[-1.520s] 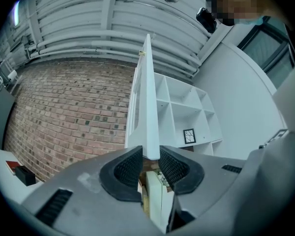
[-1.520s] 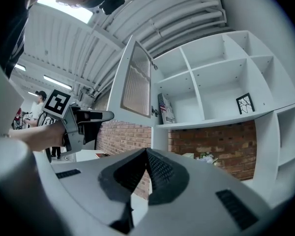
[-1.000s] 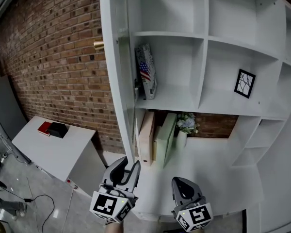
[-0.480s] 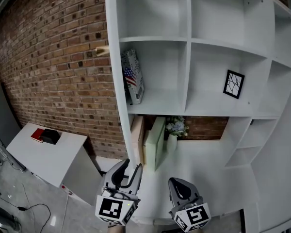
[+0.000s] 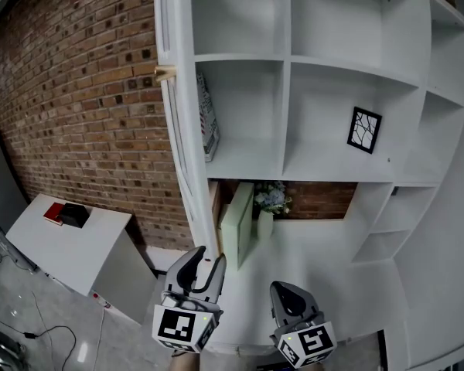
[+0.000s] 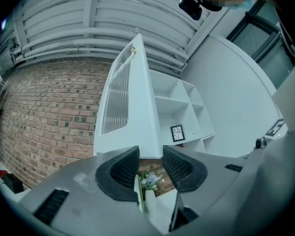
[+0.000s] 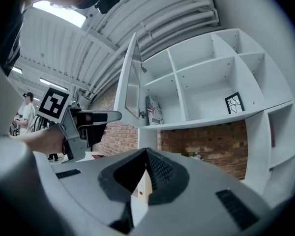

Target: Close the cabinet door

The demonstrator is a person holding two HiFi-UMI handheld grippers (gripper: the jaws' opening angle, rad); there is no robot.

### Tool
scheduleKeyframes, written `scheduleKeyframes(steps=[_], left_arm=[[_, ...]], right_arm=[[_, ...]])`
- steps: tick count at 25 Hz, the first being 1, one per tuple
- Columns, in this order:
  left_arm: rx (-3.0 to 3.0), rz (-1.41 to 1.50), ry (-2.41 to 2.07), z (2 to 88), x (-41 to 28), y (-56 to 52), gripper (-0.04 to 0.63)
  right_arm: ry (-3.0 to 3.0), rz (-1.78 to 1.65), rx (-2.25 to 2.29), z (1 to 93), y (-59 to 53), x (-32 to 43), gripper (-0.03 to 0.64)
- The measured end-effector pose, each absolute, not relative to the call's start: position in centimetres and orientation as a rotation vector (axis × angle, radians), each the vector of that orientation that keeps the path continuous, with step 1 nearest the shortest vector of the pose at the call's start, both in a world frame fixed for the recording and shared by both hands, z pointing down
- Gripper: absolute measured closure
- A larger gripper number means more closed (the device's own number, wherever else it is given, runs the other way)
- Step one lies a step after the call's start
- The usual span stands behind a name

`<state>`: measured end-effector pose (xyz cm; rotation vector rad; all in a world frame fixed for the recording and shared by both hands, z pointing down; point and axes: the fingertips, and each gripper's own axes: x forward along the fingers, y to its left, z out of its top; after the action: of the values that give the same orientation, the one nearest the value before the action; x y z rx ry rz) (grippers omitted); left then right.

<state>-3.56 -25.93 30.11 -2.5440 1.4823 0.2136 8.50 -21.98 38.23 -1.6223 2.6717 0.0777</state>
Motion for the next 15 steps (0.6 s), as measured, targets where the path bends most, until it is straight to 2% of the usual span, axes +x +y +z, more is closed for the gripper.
scheduleKeyframes(steps=[15], left_arm=[[-2.531, 0.176, 1.424, 29.8, 1.1, -28.0, 0.439]], right_arm=[[2.617, 0.058, -1.683, 38.0, -23.7, 13.1, 0.617]])
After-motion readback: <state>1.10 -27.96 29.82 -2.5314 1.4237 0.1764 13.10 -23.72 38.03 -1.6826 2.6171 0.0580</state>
